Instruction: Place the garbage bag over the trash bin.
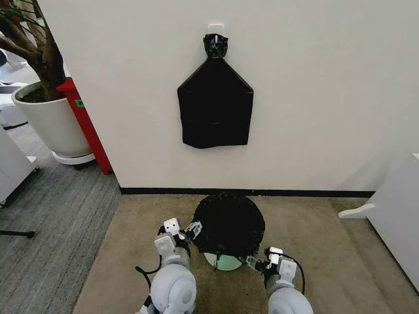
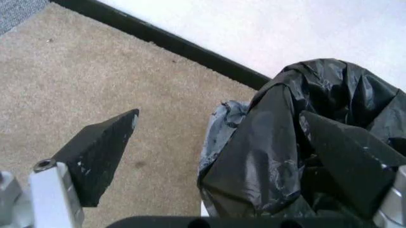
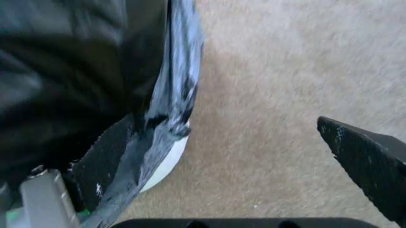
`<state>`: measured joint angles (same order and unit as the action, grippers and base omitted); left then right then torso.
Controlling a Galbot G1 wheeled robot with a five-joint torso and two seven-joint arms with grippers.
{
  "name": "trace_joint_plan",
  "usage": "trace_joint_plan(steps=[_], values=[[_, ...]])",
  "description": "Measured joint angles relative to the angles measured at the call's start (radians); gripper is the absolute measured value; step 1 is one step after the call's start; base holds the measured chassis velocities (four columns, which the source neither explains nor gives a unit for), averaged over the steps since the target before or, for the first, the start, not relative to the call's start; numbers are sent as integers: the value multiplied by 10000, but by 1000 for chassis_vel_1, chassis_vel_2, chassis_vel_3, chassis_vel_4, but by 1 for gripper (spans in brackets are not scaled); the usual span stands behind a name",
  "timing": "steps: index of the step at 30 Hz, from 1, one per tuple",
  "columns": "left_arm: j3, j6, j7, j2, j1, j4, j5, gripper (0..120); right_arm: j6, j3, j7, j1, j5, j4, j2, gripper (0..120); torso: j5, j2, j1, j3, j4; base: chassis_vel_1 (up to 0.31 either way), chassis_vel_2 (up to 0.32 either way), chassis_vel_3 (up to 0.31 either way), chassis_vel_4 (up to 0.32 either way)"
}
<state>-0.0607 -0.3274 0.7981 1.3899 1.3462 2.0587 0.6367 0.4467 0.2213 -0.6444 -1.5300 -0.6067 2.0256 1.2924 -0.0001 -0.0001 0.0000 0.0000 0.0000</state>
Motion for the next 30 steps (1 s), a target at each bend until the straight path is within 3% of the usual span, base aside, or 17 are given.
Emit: trace_joint_plan(steps=[12, 16, 17, 18, 20, 22, 26, 30], values=[[-43, 19, -27, -29, -1, -18, -75, 100, 307, 406, -197, -728, 32, 1305, -179, 100, 1, 2, 0, 0, 0, 0, 0, 0, 0], [-175, 137, -159, -102, -17, -46, -305, 100, -450, 779, 181, -586, 542, 1242, -252, 100, -1, 2, 0, 0, -2, 0, 0, 0, 0], [-228, 259, -330, -177, -30, -78, -488, 100, -1164, 998, 537, -349, 1081, 944, -279, 100, 0, 2, 0, -1, 0, 0, 0, 0, 0], [-309, 1049, -1047, -407, -23, -216, -1153, 100, -2485, 1435, 1313, 149, 1940, 325, -330, 100, 1, 2, 0, 0, -2, 0, 0, 0, 0], [-354, 1408, -1397, -523, -20, -275, -1507, 100, -2905, 1546, 1575, 331, 2155, 118, -367, 100, 0, 1, 0, 0, 0, 0, 0, 0, 0], [-513, 2771, -2352, -935, -71, -618, -2740, 100, -4059, 1777, 2292, 1049, 2853, -601, -584, 100, 3, 2, 0, 1, 0, 0, 0, 0, 0], [-660, 5166, -2825, -1745, -594, -1871, -4067, 100, -5555, 1426, 3595, 2447, 3003, -1747, -1073, 100, -2, 1, 0, 1, 0, 0, 0, 0, 0], [-820, 5997, -2837, -2348, -1021, -2811, -4687, 95, -6614, 856, 4405, 3463, 3068, -2781, -1196, 100, -3, 0, 0, 2, 4, 0, 0, 0, 0]])
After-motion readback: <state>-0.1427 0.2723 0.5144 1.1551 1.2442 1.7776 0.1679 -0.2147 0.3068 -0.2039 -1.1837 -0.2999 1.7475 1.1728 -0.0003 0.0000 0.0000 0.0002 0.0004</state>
